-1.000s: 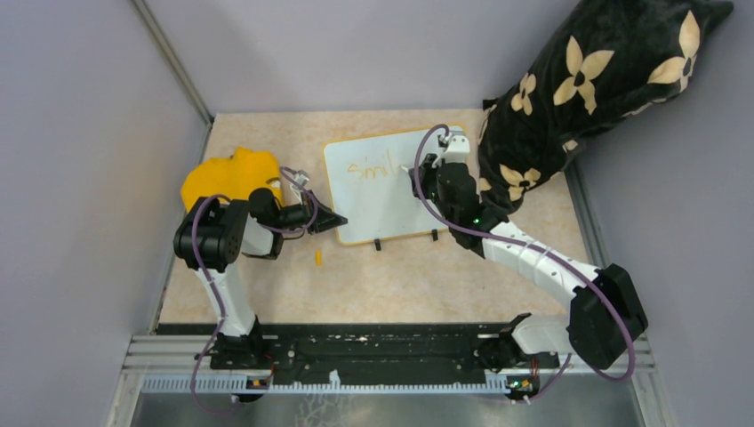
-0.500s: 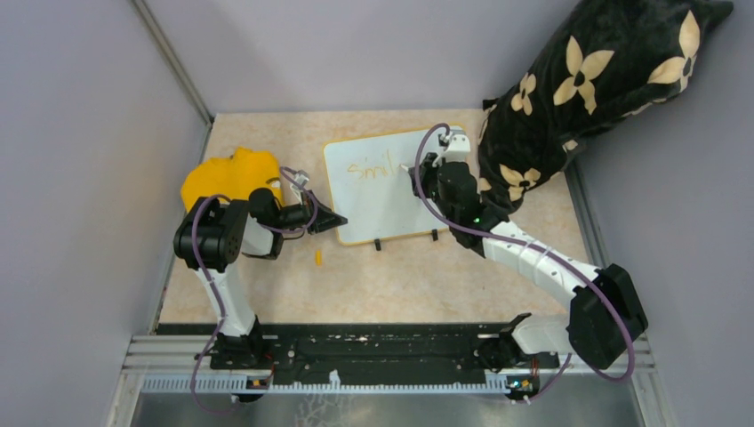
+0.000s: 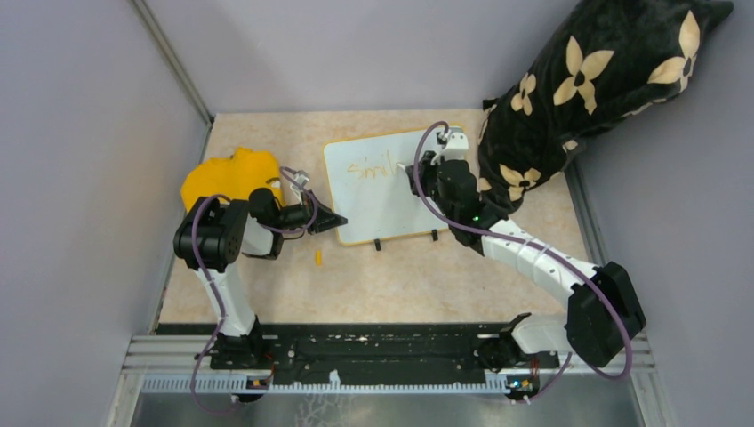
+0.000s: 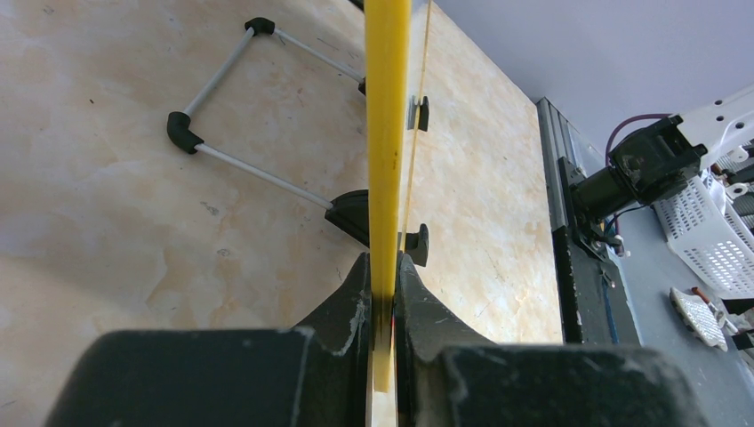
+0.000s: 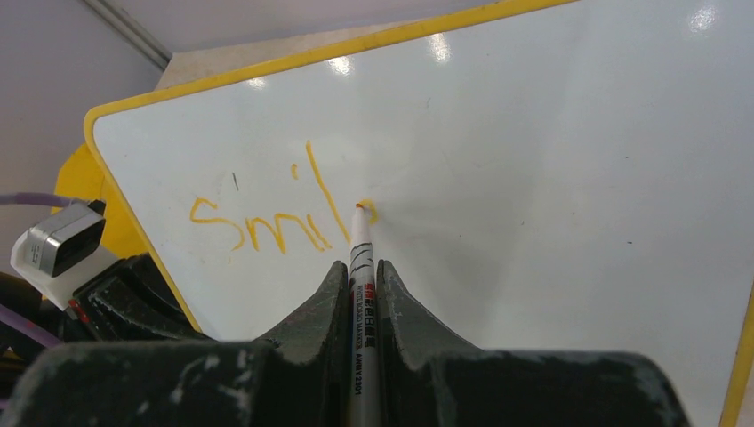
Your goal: Write a sentence on the whiteboard
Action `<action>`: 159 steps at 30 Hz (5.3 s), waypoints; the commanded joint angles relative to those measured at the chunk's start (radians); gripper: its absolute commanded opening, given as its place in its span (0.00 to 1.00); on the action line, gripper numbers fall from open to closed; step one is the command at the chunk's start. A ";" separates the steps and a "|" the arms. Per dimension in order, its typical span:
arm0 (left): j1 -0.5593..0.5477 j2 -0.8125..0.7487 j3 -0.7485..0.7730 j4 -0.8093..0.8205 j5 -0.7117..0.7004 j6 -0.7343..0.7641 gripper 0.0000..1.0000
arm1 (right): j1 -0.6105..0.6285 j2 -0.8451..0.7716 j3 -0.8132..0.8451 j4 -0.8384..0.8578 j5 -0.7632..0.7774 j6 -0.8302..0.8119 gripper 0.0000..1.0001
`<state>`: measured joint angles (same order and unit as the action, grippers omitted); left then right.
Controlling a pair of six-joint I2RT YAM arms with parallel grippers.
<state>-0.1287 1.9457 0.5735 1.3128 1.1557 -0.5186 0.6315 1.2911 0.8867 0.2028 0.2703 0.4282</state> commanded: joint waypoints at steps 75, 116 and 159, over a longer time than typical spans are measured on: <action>0.000 0.030 0.006 -0.041 -0.021 0.036 0.00 | 0.198 -0.284 -0.114 -0.016 0.233 -0.217 0.00; 0.000 0.032 0.007 -0.045 -0.023 0.035 0.00 | 0.057 -0.105 -0.106 0.116 0.238 -0.052 0.00; 0.000 0.030 0.007 -0.047 -0.027 0.037 0.00 | 0.030 -0.280 -0.081 -0.005 0.247 -0.039 0.00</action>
<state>-0.1287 1.9480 0.5755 1.3094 1.1591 -0.5179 0.6830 1.0393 0.7410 0.1925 0.4805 0.4038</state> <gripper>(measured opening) 0.121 0.102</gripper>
